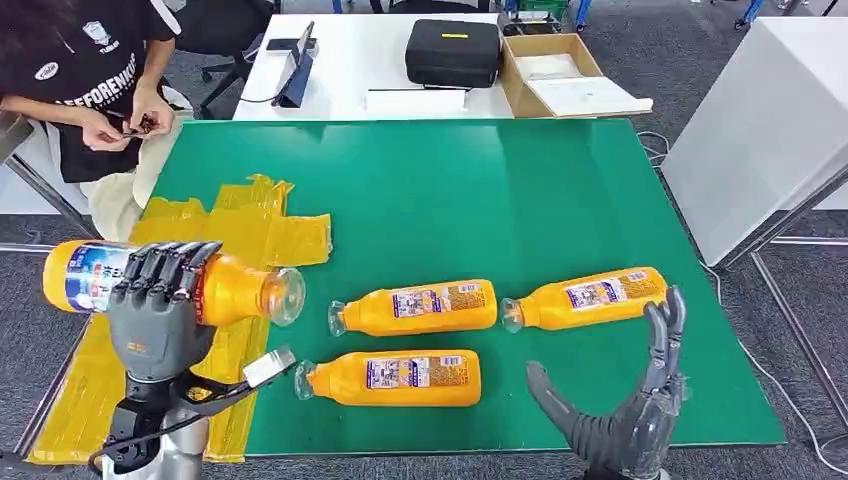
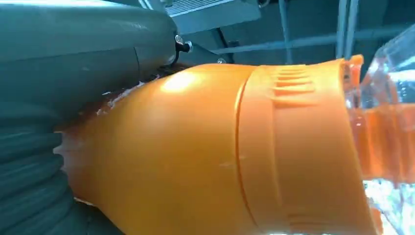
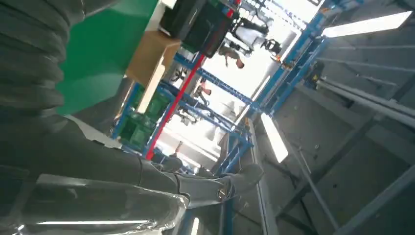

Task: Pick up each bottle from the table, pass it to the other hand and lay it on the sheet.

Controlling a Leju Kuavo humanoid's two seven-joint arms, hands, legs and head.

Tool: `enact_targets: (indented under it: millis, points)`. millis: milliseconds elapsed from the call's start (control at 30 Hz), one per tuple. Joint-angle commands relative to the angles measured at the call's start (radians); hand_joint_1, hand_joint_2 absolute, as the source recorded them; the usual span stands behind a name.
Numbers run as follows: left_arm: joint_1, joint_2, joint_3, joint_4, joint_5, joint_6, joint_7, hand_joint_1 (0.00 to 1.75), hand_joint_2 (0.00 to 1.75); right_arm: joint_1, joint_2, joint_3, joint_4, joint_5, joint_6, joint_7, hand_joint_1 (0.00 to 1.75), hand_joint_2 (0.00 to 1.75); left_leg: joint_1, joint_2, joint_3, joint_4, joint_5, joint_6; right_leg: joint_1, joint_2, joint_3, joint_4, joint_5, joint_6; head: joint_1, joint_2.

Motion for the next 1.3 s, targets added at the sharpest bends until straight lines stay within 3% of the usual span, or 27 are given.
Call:
enact_targets:
  millis: [33, 133, 200, 233, 333, 400, 433, 500, 533, 567, 600, 800, 1300]
  points:
    - [0.013, 0.181, -0.127, 0.107, -0.036, 0.004, 0.185, 1.75, 1.75, 0.029, 0.023, -0.085, -0.002, -0.015, -0.042, -0.03, 0.0, 1.75, 0.001, -0.001, 0.005, -0.002, -0.001, -0.005, 0.001, -0.002, 0.005, -0.002, -0.001, -0.003, -0.001, 0.0]
    - [0.039, 0.167, -0.149, 0.087, -0.065, 0.004, 0.212, 1.75, 1.75, 0.018, 0.011, -0.077, -0.003, -0.017, -0.043, -0.021, 0.0, 1.75, 0.001, -0.001, 0.002, -0.001, 0.0, -0.003, 0.001, -0.002, 0.002, -0.001, -0.001, -0.002, -0.001, 0.0]
    - [0.043, 0.207, -0.167, 0.127, -0.065, 0.004, 0.263, 1.75, 1.75, 0.021, 0.004, -0.081, -0.016, -0.005, -0.043, -0.003, 0.0, 1.75, 0.004, -0.002, 0.007, -0.001, -0.003, -0.009, 0.004, -0.004, 0.009, -0.002, -0.003, -0.005, -0.001, 0.0]
    - [0.039, 0.26, -0.217, 0.168, -0.065, 0.004, 0.347, 1.75, 1.75, 0.028, 0.008, -0.091, -0.023, 0.0, -0.043, -0.007, 0.0, 1.75, 0.001, 0.001, 0.003, -0.001, -0.001, -0.003, 0.0, 0.0, 0.002, -0.001, -0.001, -0.002, -0.001, 0.0]
    - [-0.009, 0.381, -0.404, 0.293, -0.065, 0.004, 0.606, 1.75, 1.75, 0.022, -0.005, -0.084, -0.026, -0.002, -0.043, 0.004, 0.0, 1.75, 0.0, -0.002, 0.003, -0.002, 0.0, -0.003, 0.0, -0.003, 0.003, -0.001, -0.001, -0.002, 0.0, 0.0]
    - [-0.051, 0.402, -0.497, 0.378, -0.065, 0.004, 0.712, 1.75, 1.75, 0.003, -0.011, -0.081, -0.013, -0.007, -0.043, 0.009, 0.0, 1.75, 0.002, -0.006, 0.005, -0.002, 0.0, -0.006, 0.002, -0.008, 0.006, -0.003, -0.002, -0.004, 0.0, 0.0]
    - [-0.06, 0.373, -0.447, 0.414, -0.065, 0.004, 0.658, 1.75, 1.75, -0.009, -0.011, -0.078, -0.003, -0.01, -0.043, 0.011, 0.0, 1.75, 0.002, -0.006, 0.005, -0.003, 0.001, -0.006, 0.002, -0.008, 0.006, -0.003, -0.001, -0.004, 0.0, 0.0]
    - [-0.093, 0.366, -0.473, 0.498, -0.065, 0.004, 0.692, 1.75, 1.75, -0.021, -0.017, -0.074, 0.002, -0.005, -0.043, 0.025, 0.0, 1.75, 0.002, -0.003, 0.005, -0.003, 0.0, -0.006, 0.002, -0.004, 0.006, -0.003, -0.001, -0.004, -0.002, 0.0]
    - [-0.093, 0.366, -0.473, 0.498, -0.065, 0.004, 0.692, 1.75, 1.75, -0.021, -0.017, -0.074, 0.002, -0.005, -0.043, 0.025, 0.0, 1.75, 0.001, -0.003, 0.003, -0.002, 0.001, -0.003, 0.001, -0.003, 0.003, -0.002, 0.0, -0.002, -0.001, 0.0]
    - [-0.108, 0.413, -0.539, 0.56, -0.065, 0.004, 0.748, 1.75, 1.75, -0.024, -0.024, -0.072, 0.003, 0.0, -0.043, 0.029, 0.0, 1.75, 0.003, -0.003, 0.006, -0.003, 0.0, -0.007, 0.003, -0.005, 0.007, -0.004, -0.001, -0.005, -0.001, 0.0]
    - [-0.13, 0.408, -0.587, 0.594, -0.065, 0.004, 0.781, 1.75, 1.75, -0.022, -0.027, -0.075, -0.003, 0.0, -0.043, 0.029, 0.0, 1.75, 0.001, -0.003, 0.003, -0.002, 0.001, -0.003, 0.001, -0.003, 0.004, -0.002, -0.001, -0.002, 0.0, 0.0]
    - [-0.153, 0.4, -0.607, 0.656, -0.065, 0.004, 0.8, 1.75, 1.75, 0.001, -0.014, -0.099, -0.025, -0.003, -0.043, 0.014, 0.0, 1.75, 0.001, -0.001, 0.003, -0.001, 0.0, -0.003, 0.001, -0.002, 0.003, -0.001, -0.001, -0.002, -0.001, 0.0]
    - [-0.188, 0.333, -0.482, 0.785, -0.065, 0.004, 0.735, 1.75, 1.75, 0.001, -0.003, -0.084, -0.034, 0.046, -0.043, 0.08, 0.0, 1.75, 0.002, -0.001, 0.004, 0.0, -0.001, -0.005, 0.002, -0.002, 0.004, -0.002, -0.001, -0.003, 0.0, 0.0]
